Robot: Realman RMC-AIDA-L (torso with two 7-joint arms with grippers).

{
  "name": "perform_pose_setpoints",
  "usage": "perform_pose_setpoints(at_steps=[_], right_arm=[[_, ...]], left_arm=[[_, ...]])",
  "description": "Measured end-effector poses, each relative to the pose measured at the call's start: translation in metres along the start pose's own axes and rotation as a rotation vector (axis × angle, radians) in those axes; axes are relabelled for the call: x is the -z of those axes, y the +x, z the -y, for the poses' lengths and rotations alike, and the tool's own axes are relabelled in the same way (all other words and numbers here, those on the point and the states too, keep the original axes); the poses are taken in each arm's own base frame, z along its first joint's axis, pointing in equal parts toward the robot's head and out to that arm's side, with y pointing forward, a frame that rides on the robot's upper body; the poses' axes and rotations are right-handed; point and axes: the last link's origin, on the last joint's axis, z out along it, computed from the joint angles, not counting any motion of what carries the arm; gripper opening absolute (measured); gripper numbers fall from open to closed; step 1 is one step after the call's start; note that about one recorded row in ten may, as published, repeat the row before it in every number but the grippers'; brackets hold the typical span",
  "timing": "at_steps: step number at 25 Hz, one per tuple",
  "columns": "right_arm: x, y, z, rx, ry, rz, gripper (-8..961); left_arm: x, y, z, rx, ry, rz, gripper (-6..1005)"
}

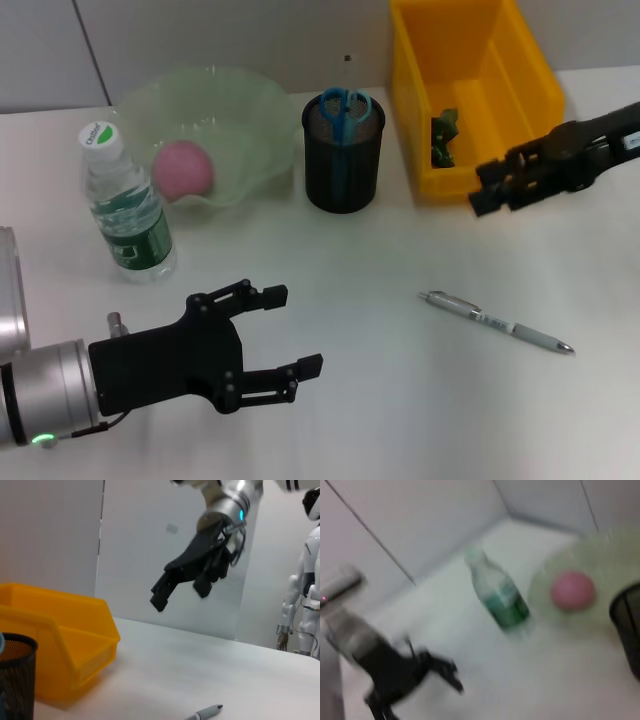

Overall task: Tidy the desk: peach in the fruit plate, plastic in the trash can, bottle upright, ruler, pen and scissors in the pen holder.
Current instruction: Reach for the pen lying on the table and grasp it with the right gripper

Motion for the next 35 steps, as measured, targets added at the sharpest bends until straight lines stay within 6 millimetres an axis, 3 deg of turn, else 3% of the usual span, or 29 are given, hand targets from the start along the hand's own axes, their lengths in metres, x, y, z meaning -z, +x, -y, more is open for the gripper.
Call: perform_pose_setpoints(at_steps=[6,14,22,27,35], right_arm=[[-0.026,-0.034,-0.019,0.067,0.120,-0.342,765],[-0.065,-0.043,-0.017,0.036,0.263,-0.552,766],[-0.107,-0.027,-0.014,0.031,0.335,-0.698,764],[-0.120,-0.019,-0.015,0.046,0.341,-0.743,763],[-0.124,-0.010,-0.013,0.056,0.360,-0.775,760]], left_arm=[[-0.002,-0.003,0.000,0.002,0.009,-0.001,876],[-0.003,-0.006,-0.001,-0.009,0.028,-0.016,876],[-0.003,-0.007,0.002,-0.001,0.040,-0.017,875],[-0.003,-0.006,0.003,-0.002,0.043,-0.019,875],[-0.002,-0.006,0.004,-0.002,0.047,-0.020,875]])
